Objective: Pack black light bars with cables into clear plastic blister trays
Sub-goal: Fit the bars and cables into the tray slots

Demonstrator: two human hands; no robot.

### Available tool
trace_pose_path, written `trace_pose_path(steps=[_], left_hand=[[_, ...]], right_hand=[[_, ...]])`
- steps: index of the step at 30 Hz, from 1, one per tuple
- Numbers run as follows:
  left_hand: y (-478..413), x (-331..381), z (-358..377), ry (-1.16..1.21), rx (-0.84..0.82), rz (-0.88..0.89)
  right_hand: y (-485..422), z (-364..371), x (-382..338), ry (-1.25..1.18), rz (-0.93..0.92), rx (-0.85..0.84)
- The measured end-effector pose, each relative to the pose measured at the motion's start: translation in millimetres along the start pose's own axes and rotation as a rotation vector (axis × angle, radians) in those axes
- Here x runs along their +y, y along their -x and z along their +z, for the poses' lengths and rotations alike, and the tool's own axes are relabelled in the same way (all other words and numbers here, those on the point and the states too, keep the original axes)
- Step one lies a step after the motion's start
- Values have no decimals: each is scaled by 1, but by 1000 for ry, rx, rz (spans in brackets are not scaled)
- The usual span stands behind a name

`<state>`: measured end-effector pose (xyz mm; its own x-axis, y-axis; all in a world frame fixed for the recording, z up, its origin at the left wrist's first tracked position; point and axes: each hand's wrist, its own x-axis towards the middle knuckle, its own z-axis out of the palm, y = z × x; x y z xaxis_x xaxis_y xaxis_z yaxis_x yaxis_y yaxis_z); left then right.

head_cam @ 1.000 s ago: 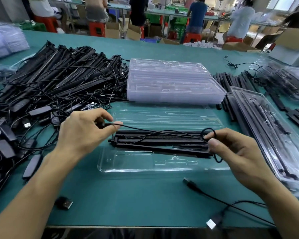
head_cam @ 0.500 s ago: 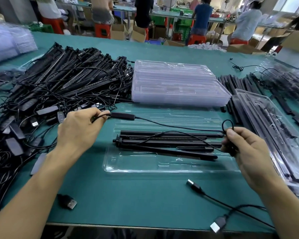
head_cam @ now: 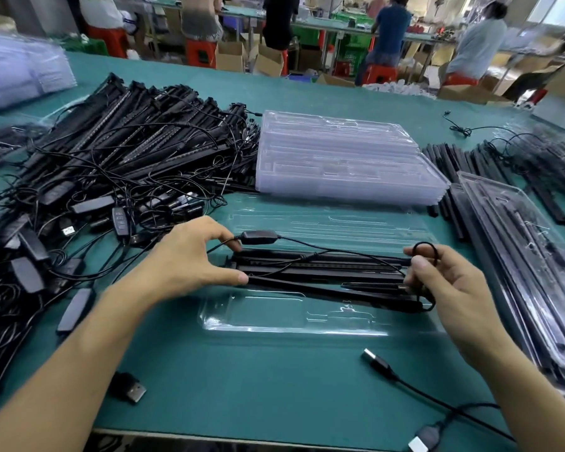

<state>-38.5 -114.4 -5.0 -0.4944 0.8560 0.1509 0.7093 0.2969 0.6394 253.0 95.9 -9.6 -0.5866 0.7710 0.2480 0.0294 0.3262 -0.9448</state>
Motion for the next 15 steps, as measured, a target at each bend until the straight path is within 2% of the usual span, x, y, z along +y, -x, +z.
trace_pose_path(steps=[3,8,11,15], left_hand=[[1,-5,4,18,-18,-7],[2,-10,7,87,57,34],[-2,-8,10,92,230,89],[-4,-2,4,138,451,112]], right_hand=[[-1,-4,-3,-174,16,63],[-3,-16,-8,-483,-36,24],[-3,-22,-10,-565,-48,23],[2,-26,-17,-558,-117,-8]])
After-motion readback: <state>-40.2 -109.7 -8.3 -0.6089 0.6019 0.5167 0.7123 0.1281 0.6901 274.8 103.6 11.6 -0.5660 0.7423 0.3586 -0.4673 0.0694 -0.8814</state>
